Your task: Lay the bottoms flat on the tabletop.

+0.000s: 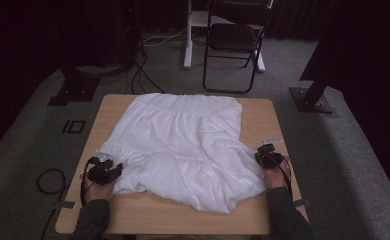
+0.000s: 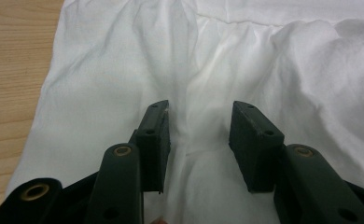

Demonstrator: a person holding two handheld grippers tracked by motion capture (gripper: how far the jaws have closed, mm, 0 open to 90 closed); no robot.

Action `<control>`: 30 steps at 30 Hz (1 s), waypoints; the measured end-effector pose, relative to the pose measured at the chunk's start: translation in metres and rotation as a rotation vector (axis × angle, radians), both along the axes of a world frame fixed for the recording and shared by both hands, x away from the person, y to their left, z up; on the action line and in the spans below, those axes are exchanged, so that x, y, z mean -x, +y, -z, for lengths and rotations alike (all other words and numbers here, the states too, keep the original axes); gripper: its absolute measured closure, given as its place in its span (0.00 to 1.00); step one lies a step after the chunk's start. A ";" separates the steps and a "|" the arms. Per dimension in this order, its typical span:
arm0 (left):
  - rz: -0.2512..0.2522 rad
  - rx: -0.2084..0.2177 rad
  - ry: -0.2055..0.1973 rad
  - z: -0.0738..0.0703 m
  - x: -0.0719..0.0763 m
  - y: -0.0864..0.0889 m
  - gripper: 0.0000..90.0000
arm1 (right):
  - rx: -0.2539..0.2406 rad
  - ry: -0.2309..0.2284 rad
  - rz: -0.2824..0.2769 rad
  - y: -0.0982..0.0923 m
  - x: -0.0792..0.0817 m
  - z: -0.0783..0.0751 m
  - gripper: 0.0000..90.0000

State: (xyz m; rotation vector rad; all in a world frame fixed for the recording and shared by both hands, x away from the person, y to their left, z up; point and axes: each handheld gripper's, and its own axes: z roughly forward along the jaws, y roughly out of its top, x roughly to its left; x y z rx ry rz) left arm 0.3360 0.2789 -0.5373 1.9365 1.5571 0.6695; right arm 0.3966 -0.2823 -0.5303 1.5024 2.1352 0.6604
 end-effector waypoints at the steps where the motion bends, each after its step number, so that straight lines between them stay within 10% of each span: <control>1: -0.001 -0.001 0.001 0.000 0.000 0.000 0.65 | -0.002 -0.002 0.009 -0.002 0.005 0.000 0.97; 9: 0.011 -0.001 0.015 -0.002 0.004 0.000 0.70 | 0.023 -0.014 0.048 -0.017 0.062 0.001 0.98; 17: 0.032 -0.053 0.053 -0.006 0.009 -0.001 0.96 | 0.011 -0.011 0.091 -0.041 0.102 0.002 0.98; 24: 0.030 -0.043 0.044 -0.005 0.012 0.001 0.94 | 0.008 -0.009 0.128 -0.057 0.122 0.001 0.97; 30: 0.019 -0.032 0.042 -0.006 0.010 0.001 0.75 | -0.029 -0.113 0.060 -0.049 0.112 -0.013 0.90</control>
